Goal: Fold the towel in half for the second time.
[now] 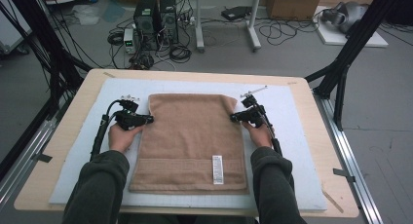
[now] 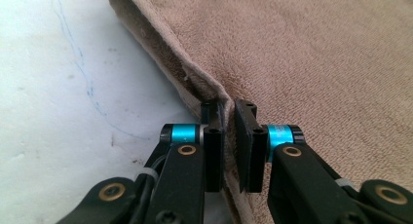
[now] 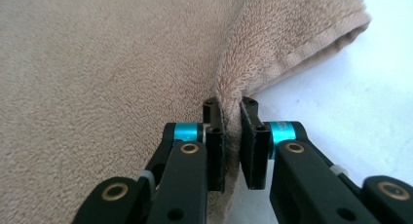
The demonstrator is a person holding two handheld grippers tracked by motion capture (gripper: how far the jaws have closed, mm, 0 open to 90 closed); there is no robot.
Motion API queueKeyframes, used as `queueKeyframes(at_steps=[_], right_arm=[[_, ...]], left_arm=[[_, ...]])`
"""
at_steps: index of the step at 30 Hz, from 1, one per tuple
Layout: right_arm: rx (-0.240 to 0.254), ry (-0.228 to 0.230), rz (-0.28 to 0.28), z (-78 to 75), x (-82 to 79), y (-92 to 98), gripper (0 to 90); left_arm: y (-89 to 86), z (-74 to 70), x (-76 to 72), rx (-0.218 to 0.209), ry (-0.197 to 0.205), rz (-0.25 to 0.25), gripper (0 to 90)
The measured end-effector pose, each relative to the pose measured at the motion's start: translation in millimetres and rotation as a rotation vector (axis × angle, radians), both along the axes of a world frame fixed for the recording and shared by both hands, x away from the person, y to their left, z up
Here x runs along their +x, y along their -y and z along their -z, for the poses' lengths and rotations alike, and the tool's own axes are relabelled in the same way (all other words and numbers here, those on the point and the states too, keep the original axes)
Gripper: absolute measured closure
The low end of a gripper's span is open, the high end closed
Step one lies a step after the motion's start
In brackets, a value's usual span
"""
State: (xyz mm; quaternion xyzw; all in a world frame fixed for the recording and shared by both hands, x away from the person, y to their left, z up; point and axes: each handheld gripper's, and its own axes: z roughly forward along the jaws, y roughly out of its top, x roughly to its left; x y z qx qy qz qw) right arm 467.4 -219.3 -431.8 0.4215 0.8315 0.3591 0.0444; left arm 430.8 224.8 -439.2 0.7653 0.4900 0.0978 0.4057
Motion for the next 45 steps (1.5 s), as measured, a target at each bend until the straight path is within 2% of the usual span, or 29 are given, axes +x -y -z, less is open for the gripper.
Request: queueKeyframes(at_steps=[2,4,7,10,11,13,15,16,18,19,22,24,27,28,31,33,37,41,45], right_arm=[[0.023,0.008,-0.001,-4.9,-1.2,3.2,83.2],[0.036,0.035,-0.010,-12.6,-3.7,5.1,83.2],[0.084,0.059,-0.023,-25.6,-10.4,9.0,83.2],[0.092,0.079,-0.061,-40.8,-21.4,12.3,83.2],[0.099,0.077,-0.059,-43.2,-23.8,12.7,83.2],[0.128,0.084,-0.077,-53.6,-36.2,16.4,83.2],[0.152,0.081,-0.098,-58.9,-51.4,19.1,83.2],[0.149,0.073,-0.109,-59.9,-59.2,20.1,83.1],[0.158,0.051,-0.133,-57.5,-73.6,23.5,83.0],[0.160,0.038,-0.143,-54.9,-80.7,24.5,82.9],[0.168,0.008,-0.174,-42.0,-100.7,25.6,82.6],[0.171,-0.021,-0.188,-30.8,-111.0,26.3,82.4],[0.177,-0.046,-0.190,-15.4,-122.8,27.0,82.2],[0.185,-0.053,-0.184,-8.8,-125.1,28.4,81.8],[0.197,-0.054,-0.172,-2.3,-126.9,29.9,79.6],[0.193,-0.048,-0.175,-2.1,-126.8,30.5,73.0],[0.145,-0.029,-0.159,-13.5,-128.0,34.0,52.0],[0.116,0.027,-0.143,-30.0,-127.3,40.2,42.4],[0.095,0.080,-0.115,-44.6,-117.8,40.6,36.9]], left_arm=[[-1.5,-4.0,-1.0,-0.018,0.016,0.003,83.2],[-3.3,-9.9,-2.9,-0.037,0.042,0.014,83.2],[-7.4,-20.6,-8.5,-0.053,0.073,0.030,83.3],[-12.5,-31.4,-16.2,-0.078,0.091,0.058,83.3],[-14.2,-36.3,-21.3,-0.095,0.102,0.074,83.3],[-15.9,-44.5,-30.5,-0.095,0.110,0.123,83.3],[-18.6,-49.9,-45.2,-0.115,0.143,0.152,83.3],[-20.5,-50.8,-52.6,-0.123,0.140,0.169,83.3],[-24.0,-47.3,-69.6,-0.141,0.143,0.199,83.3],[-25.0,-44.0,-77.6,-0.145,0.132,0.218,83.3],[-26.5,-32.7,-100.7,-0.120,0.123,0.263,83.3],[-28.6,-24.3,-113.2,-0.135,0.110,0.273,83.2],[-31.6,-9.2,-124.9,-0.119,0.080,0.289,82.8],[-32.1,-7.6,-125.8,-0.120,0.078,0.289,82.5],[-32.7,-2.8,-129.1,-0.128,0.078,0.282,81.5],[-32.4,-3.2,-129.3,-0.115,0.076,0.275,78.4],[-37.6,-11.7,-128.5,-0.093,0.076,0.250,64.0],[-37.6,-25.4,-124.1,-0.060,0.106,0.233,52.7],[-32.6,-39.7,-109.4,-0.044,0.141,0.217,45.2]])
